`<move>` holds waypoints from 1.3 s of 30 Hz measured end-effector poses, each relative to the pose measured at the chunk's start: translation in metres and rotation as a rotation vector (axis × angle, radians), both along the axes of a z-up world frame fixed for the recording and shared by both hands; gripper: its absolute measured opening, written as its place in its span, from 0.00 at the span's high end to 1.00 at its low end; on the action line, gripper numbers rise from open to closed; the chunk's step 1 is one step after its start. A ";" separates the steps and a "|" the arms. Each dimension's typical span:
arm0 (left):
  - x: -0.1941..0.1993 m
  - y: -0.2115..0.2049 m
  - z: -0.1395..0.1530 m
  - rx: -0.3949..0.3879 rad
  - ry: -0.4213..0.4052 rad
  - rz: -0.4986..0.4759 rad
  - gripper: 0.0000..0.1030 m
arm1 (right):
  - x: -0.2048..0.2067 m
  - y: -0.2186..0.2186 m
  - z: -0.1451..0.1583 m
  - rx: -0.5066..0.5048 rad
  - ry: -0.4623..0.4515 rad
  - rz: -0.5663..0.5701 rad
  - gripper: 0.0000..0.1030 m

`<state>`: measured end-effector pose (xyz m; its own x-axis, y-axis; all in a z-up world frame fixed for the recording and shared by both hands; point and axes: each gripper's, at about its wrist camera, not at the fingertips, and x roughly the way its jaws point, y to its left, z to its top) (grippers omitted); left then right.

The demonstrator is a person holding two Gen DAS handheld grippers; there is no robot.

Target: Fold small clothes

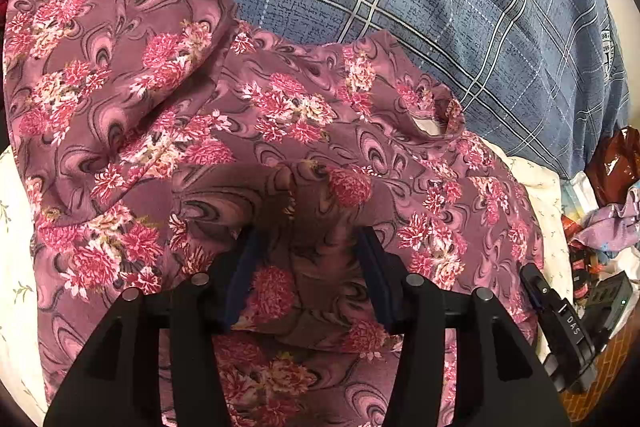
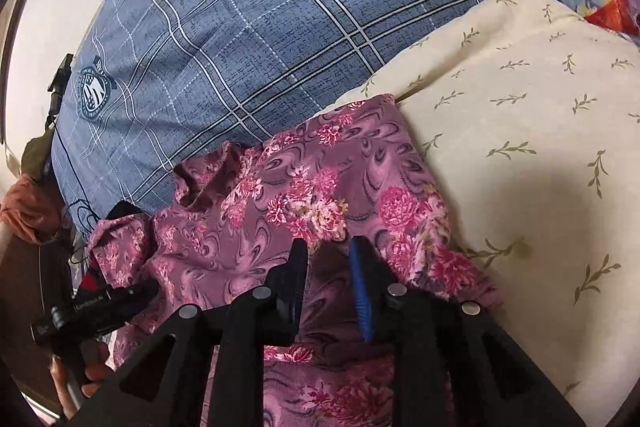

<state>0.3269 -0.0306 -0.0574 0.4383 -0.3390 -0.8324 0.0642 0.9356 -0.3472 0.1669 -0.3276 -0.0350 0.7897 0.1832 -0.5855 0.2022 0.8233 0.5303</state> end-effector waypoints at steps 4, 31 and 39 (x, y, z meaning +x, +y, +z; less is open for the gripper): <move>0.003 0.009 0.000 -0.037 0.020 -0.018 0.52 | -0.003 -0.002 -0.001 0.012 -0.009 0.000 0.76; 0.134 0.357 0.063 -0.391 -0.038 0.646 0.90 | -0.001 -0.001 0.000 0.019 -0.020 0.005 0.74; 0.110 0.334 0.089 -0.441 -0.118 0.617 1.00 | -0.001 -0.003 -0.001 0.034 -0.031 0.010 0.74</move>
<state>0.4370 0.3033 0.0318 0.7336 -0.2940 -0.6127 -0.3651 0.5899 -0.7202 0.1659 -0.3309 -0.0356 0.8055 0.2106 -0.5538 0.1772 0.8064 0.5643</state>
